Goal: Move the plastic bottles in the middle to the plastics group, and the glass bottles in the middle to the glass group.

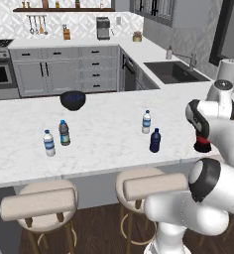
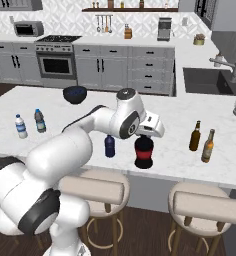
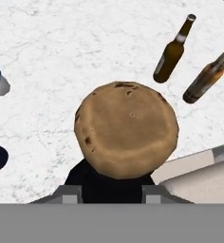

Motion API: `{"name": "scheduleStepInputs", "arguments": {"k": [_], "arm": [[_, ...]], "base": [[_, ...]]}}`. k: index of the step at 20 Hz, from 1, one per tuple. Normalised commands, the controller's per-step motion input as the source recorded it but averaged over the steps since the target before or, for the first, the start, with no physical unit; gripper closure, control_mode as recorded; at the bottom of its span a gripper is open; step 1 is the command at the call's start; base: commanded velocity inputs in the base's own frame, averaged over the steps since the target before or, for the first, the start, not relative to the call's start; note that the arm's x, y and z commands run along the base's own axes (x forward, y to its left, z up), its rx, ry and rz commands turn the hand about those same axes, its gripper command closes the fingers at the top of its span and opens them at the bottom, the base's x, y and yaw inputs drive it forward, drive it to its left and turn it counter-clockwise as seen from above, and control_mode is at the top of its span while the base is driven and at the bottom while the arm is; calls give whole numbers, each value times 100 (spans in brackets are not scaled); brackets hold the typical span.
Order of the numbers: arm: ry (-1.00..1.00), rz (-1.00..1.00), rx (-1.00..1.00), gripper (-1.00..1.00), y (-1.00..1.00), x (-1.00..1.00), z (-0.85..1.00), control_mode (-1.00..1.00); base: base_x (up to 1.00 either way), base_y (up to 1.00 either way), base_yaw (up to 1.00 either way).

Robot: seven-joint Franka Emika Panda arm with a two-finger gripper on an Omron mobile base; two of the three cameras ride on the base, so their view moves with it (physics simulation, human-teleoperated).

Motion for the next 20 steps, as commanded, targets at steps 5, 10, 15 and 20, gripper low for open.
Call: {"name": "scheduleStepInputs", "arguments": {"k": [5,10,15,20], "arm": [[0,1,0,100,-11,23,1,-100],[-1,3,0,100,-12,36,0,-100],[-3,2,0,100,-17,37,-5,-100],[-7,0,0,100,-29,5,0,-100]], "base": [[0,0,0],[0,0,0],[0,0,0],[0,0,0]]}}
